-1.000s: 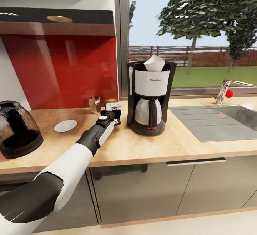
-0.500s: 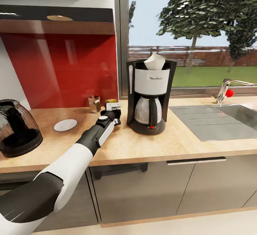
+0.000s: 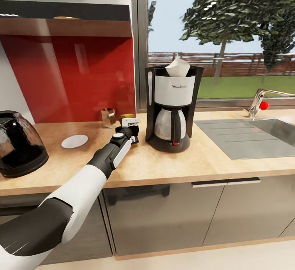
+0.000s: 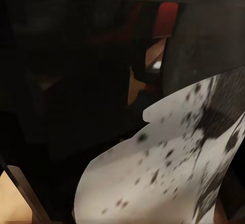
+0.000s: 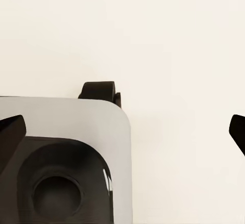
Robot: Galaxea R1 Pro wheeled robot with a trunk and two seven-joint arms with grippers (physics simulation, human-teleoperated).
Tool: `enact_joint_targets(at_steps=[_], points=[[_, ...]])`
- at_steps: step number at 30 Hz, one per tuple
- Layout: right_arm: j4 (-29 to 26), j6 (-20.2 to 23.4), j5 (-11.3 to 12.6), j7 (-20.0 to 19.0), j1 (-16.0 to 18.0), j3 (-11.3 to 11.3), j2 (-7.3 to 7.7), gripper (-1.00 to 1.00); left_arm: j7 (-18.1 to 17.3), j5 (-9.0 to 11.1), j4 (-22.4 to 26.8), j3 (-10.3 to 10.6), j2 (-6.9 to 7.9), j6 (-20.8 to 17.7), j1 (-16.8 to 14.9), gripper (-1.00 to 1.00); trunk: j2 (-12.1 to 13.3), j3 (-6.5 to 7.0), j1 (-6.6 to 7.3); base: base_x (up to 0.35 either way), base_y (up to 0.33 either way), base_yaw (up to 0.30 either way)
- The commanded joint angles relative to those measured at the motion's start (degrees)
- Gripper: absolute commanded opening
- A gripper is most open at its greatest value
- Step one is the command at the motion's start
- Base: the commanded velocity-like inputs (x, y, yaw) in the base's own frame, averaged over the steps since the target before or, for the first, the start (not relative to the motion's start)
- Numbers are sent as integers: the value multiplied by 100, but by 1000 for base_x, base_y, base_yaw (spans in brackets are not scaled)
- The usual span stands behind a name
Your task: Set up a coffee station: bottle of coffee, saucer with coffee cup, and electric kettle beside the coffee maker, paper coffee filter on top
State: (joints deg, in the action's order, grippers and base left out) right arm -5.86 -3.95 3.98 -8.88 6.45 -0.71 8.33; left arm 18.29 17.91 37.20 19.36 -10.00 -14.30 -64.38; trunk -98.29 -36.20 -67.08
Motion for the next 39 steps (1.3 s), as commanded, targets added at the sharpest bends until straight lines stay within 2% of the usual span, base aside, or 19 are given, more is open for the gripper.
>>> enact_joint_targets(at_steps=[1,39], points=[[6,-18,42,-26,1,-8,2,100,43,37,7,15,0,-20,-4,-100,-3,-6,1,0,0,0],[6,-18,42,-26,-4,-8,2,100,52,37,7,15,0,-20,-5,-100,-83,-42,-43,0,0,0]])
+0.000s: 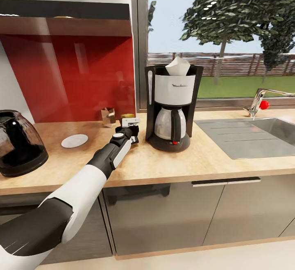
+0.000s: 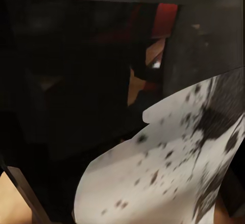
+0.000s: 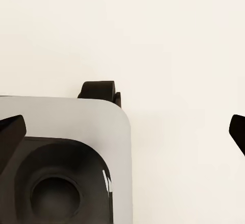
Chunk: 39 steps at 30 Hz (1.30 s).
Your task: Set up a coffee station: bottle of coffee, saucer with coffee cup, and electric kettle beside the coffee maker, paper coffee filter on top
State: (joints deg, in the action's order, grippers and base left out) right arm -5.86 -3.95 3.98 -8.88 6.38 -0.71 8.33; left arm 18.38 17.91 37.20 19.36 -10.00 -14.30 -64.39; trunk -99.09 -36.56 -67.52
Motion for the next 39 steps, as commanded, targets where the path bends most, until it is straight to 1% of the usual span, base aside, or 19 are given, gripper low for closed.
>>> enact_joint_targets(at_steps=[1,7,21,29,30,39], points=[[6,-18,42,-26,3,-9,-1,100,43,37,6,15,0,-20,-4,-100,-3,-6,1,0,0,0],[6,-18,42,-26,3,-9,-6,100,43,37,6,15,0,-20,-3,-100,-3,-27,1,0,0,0],[6,-18,42,-26,3,-8,-7,100,43,37,6,15,0,-20,-3,-100,-3,-144,1,0,0,0],[6,-18,42,-26,3,-8,-7,100,46,37,6,15,0,-20,-3,-100,-3,-162,1,0,0,0],[6,-18,42,-26,3,-8,-7,100,45,37,11,15,0,-20,-3,100,-3,-162,1,0,0,0],[6,-18,42,-26,3,-8,-7,100,47,37,15,15,0,-20,-3,100,-3,-162,1,0,0,0]])
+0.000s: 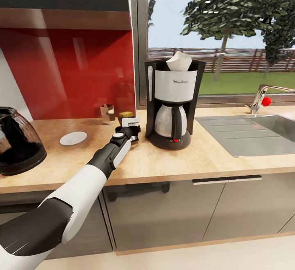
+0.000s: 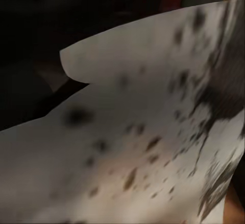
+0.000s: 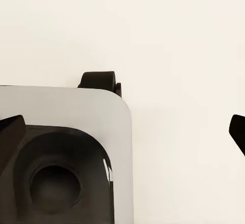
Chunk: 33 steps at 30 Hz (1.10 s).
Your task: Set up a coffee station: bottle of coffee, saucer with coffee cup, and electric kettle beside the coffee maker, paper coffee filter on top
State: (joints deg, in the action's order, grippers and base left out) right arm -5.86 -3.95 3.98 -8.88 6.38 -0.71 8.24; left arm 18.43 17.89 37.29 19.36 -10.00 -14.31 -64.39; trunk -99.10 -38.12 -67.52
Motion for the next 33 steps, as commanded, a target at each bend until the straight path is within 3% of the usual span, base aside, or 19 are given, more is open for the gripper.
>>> enact_joint_targets(at_steps=[1,33], points=[[6,-18,42,-26,3,-8,2,100,41,40,6,15,0,-20,-4,100,-3,-6,1,0,0,0],[6,-18,42,-26,3,-8,2,100,44,40,11,15,0,-20,-4,100,-3,-6,1,-27,0,0]])
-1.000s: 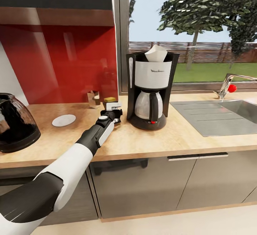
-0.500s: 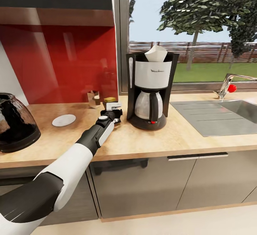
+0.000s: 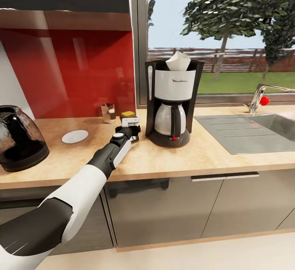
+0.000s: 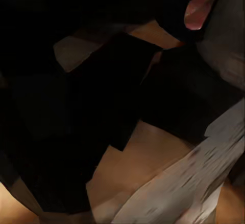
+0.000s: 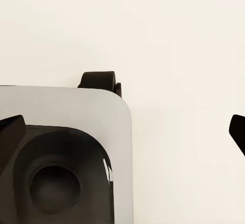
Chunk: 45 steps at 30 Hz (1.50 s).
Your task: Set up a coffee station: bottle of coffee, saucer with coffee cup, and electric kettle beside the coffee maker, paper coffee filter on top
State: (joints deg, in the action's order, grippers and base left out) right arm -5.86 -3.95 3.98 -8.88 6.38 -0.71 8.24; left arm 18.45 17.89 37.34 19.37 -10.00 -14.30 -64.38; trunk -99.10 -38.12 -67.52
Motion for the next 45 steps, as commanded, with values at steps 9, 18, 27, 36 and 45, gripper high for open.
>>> enact_joint_targets(at_steps=[9,18,27,36,45], points=[[6,-18,42,-26,3,-8,2,100,45,39,10,15,0,-20,-4,100,-3,-6,1,-1,0,0],[6,-18,42,-26,3,-8,2,100,45,39,18,15,0,-20,-5,100,-3,-6,1,-218,0,0],[6,-18,42,-26,3,-8,2,100,45,39,29,15,0,-20,-4,100,-3,-6,1,-201,0,0],[6,-18,42,-26,3,-8,2,100,29,43,48,15,0,-26,-5,100,-3,-6,1,-149,0,0],[6,-18,40,-26,3,-8,2,100,-1004,58,233,91,0,-66,-4,100,-3,-6,1,-13,0,0]])
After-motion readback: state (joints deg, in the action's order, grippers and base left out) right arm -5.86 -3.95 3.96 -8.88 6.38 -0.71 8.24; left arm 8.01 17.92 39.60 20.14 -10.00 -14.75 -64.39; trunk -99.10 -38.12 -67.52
